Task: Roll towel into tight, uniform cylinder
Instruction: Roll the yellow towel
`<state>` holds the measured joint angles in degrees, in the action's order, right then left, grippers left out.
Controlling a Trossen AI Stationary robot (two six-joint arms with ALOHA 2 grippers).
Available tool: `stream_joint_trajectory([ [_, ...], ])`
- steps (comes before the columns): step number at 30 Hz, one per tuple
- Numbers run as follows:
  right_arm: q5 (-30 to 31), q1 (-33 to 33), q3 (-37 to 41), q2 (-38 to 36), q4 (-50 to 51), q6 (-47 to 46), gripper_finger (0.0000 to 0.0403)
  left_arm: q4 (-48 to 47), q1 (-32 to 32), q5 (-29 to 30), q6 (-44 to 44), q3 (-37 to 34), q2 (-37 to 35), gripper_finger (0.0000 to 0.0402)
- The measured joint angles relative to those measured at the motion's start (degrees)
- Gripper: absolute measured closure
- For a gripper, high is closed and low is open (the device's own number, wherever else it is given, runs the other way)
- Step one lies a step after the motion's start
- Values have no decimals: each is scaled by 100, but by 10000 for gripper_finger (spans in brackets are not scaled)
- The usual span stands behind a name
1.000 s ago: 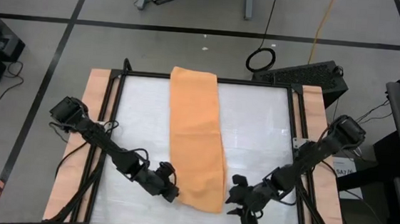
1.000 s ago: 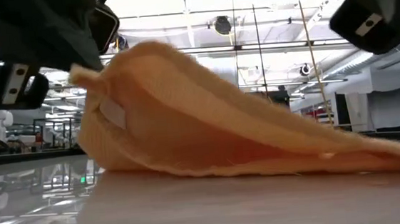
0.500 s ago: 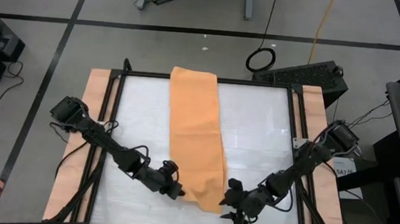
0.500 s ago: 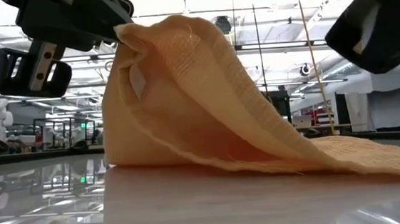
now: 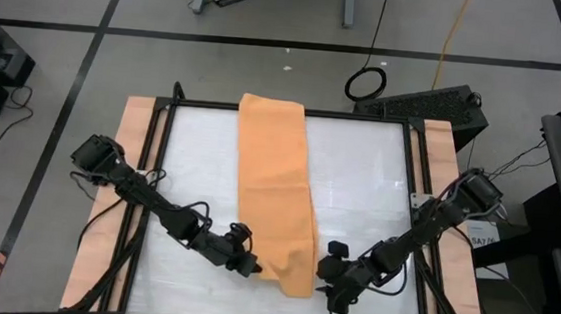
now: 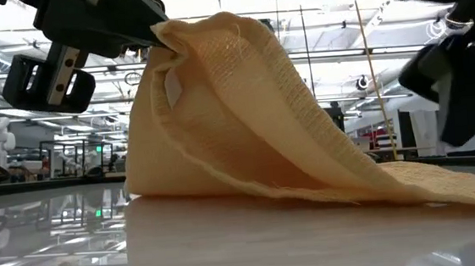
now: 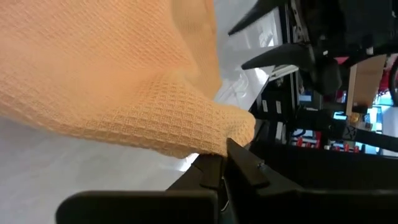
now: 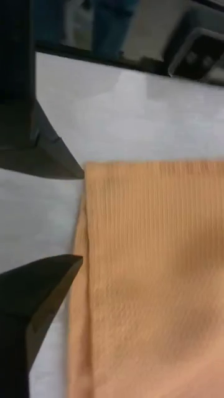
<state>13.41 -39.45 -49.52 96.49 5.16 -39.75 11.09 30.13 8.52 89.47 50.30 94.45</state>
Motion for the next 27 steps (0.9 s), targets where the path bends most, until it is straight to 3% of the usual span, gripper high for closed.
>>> stream_joint_trajectory([
  [12,560,102,0,58,17,286,300,35,-13,-104,-19,0,0,390],
  [18,170,239,0,524,-103,-47,350,80,-14,-233,-17,0,0,390],
  [23,-232,258,-15,649,-231,-421,392,315,-11,-1200,-2,-2,7,390],
  [27,-1173,248,9,535,-712,-210,398,973,-15,-1753,-32,-2,5,390],
])
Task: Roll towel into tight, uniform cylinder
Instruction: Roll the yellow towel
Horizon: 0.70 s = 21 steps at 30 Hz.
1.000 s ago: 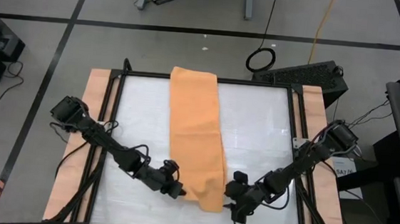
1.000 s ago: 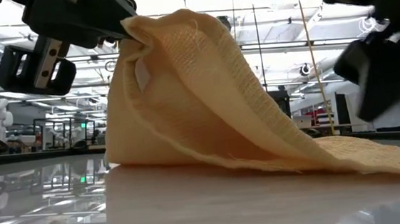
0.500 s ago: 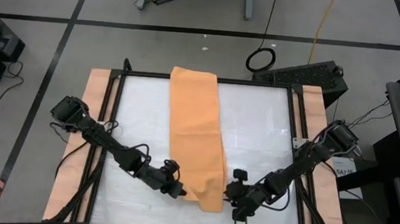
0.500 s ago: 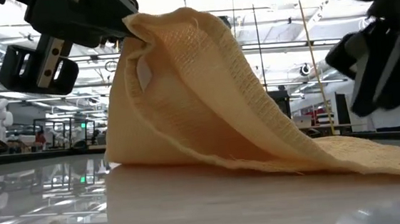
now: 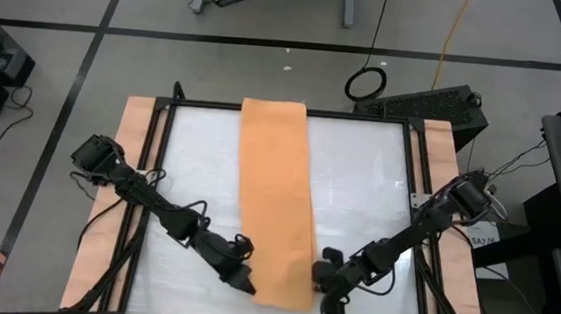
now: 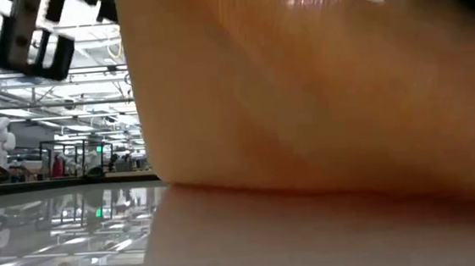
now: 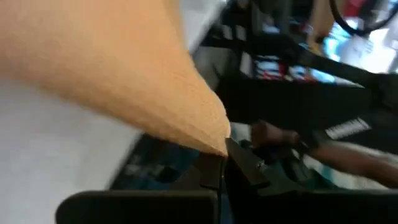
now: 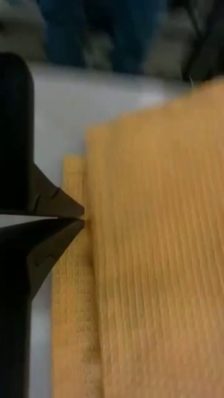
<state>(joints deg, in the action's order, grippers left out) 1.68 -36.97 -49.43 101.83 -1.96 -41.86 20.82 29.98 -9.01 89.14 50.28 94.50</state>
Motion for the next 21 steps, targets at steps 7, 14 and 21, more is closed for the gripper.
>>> stream_joint_trajectory([
  [7,-459,25,0,-263,-18,47,401,171,-163,-104,-293,0,0,390],
  [14,-373,96,-7,-395,144,45,400,-1125,-258,-106,-467,0,0,390],
  [21,-484,96,-35,-397,36,-50,358,-1510,-211,-102,-851,0,0,350],
])
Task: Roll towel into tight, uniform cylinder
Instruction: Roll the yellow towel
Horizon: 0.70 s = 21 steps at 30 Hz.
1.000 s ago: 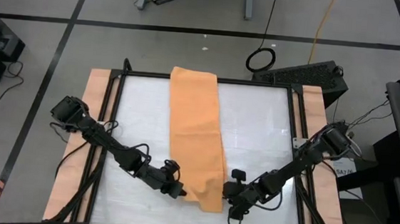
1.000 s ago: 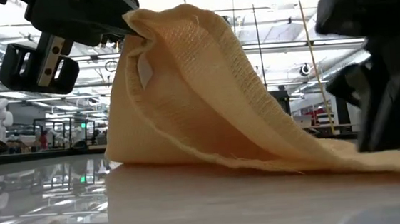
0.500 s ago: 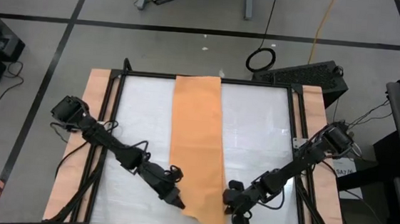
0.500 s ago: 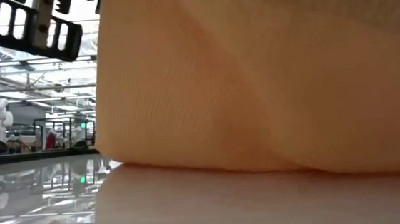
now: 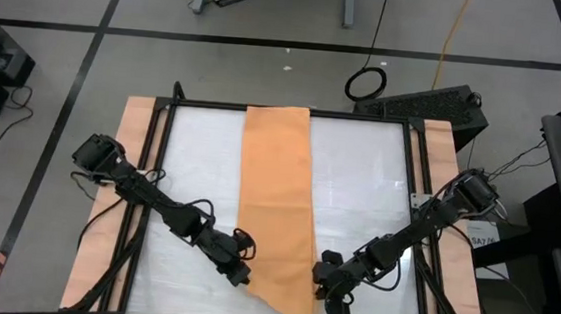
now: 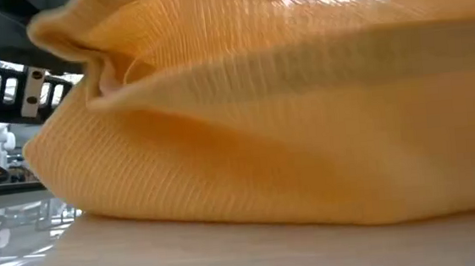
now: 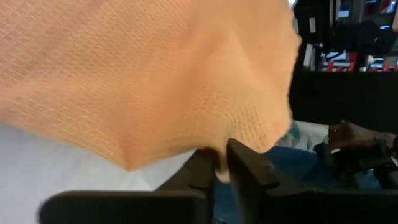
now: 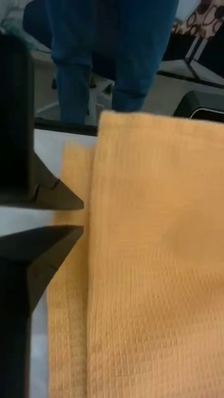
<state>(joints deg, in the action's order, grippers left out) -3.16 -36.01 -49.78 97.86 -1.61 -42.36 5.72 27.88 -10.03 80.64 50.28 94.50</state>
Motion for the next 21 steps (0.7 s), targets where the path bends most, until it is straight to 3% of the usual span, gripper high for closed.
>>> stream_joint_trajectory([
  [6,-211,-56,-31,-125,68,340,282,181,37,1,-26,2,0,261],
  [10,-267,-254,-33,-271,104,462,250,336,149,0,-204,1,0,222],
  [15,115,-489,-44,-275,33,474,243,2,362,-469,-209,2,-2,213],
  [21,435,-494,-41,-275,-299,-118,242,-560,620,-488,-689,2,-2,212],
])
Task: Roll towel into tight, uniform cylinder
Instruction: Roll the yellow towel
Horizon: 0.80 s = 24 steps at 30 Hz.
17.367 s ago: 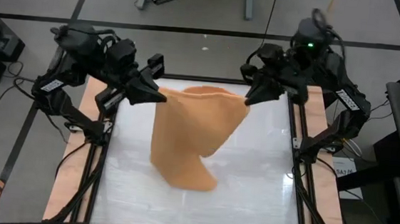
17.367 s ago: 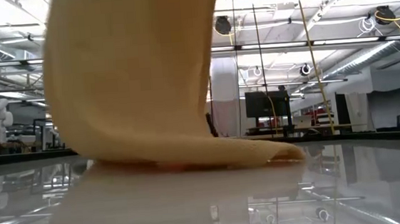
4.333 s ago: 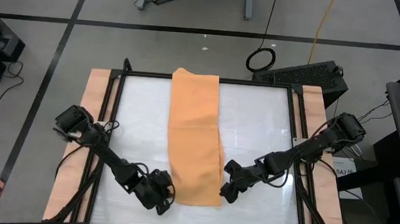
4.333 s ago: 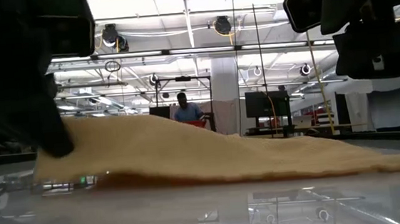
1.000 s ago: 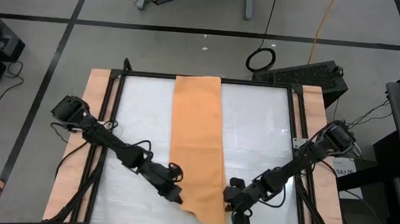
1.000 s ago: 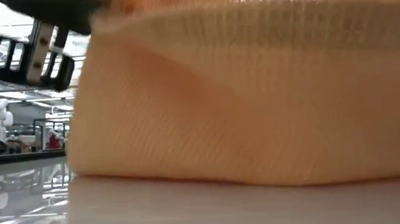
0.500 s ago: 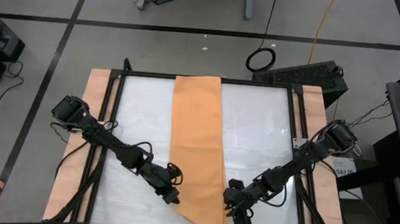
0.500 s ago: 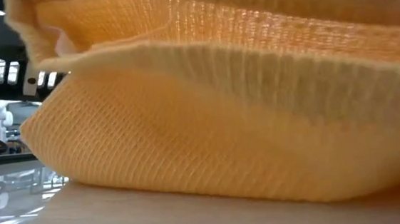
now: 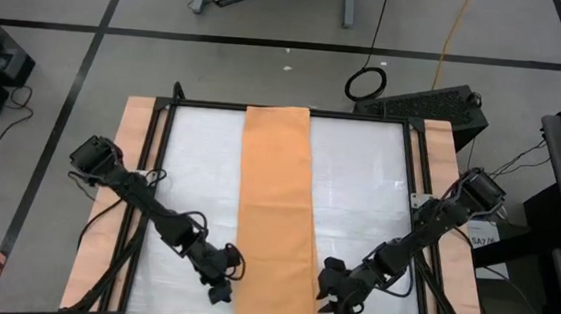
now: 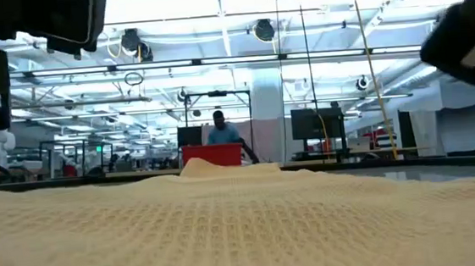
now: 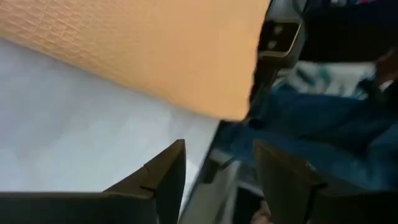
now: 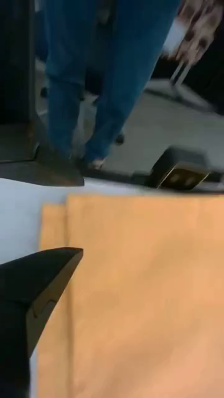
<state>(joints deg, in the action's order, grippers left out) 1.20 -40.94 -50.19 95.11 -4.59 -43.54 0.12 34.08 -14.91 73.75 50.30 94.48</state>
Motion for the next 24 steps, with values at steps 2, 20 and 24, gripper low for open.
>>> stream_joint_trajectory([
  [2,16,-58,0,1,-195,143,239,-189,29,124,-301,0,0,212],
  [20,1512,1415,0,131,258,-676,277,-852,-1648,1423,-4107,30,0,236],
  [24,1511,2034,0,133,643,-675,325,-1310,-2361,1468,-4809,-76,0,266],
])
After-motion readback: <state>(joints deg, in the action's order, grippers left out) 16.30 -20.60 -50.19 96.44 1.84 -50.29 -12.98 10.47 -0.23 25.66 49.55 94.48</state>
